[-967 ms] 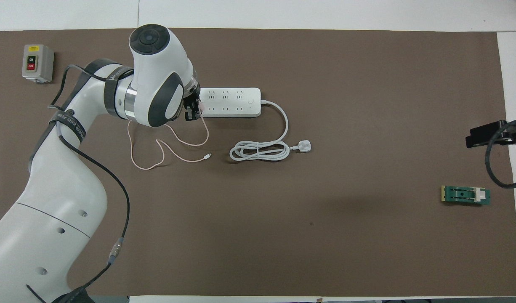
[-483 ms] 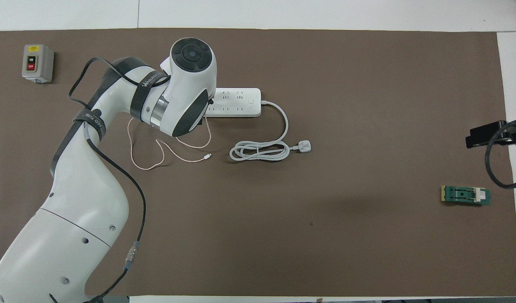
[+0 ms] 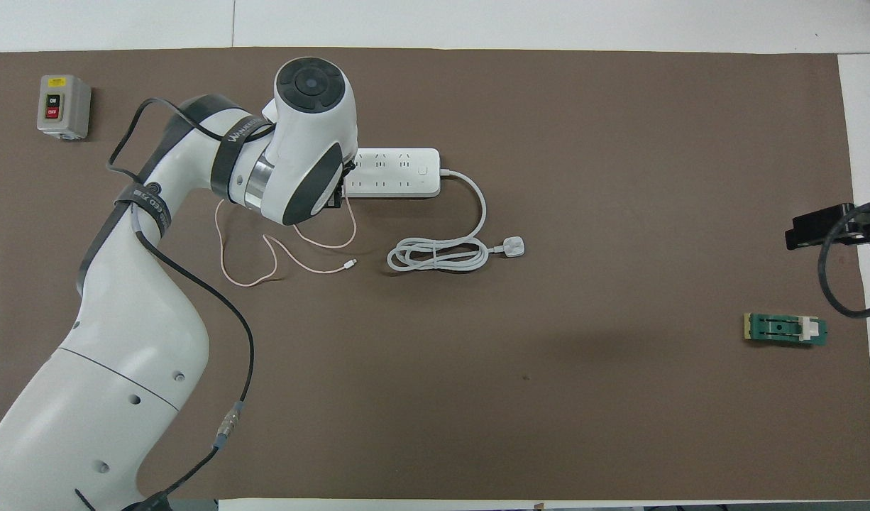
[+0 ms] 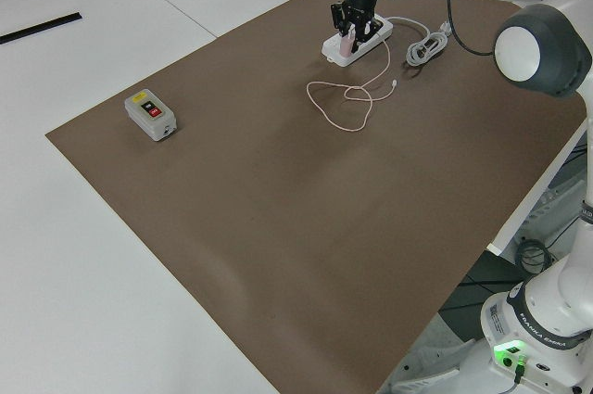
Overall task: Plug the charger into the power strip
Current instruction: 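Push the charger prongs into the strip socket with the left gripper, then open the left gripper and release the plugged-in charger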
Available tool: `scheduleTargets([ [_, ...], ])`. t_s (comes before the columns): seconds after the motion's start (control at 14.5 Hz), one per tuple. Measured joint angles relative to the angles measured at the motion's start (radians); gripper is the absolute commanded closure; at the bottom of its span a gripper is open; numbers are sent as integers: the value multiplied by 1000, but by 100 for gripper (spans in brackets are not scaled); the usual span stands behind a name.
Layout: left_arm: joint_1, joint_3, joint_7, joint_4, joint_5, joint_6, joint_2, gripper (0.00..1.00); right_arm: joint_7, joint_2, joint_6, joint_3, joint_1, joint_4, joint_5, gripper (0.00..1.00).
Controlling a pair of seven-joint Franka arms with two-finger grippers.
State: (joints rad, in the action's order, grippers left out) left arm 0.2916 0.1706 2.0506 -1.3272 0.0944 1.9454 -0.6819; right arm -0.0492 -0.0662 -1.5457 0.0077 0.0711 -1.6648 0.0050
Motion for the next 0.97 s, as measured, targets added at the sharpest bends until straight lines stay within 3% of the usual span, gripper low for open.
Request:
scheduleTargets([
  [0.97, -24, 20, -15, 0, -14, 1, -1, 100, 0, 0, 0, 0, 0, 0, 0, 0],
])
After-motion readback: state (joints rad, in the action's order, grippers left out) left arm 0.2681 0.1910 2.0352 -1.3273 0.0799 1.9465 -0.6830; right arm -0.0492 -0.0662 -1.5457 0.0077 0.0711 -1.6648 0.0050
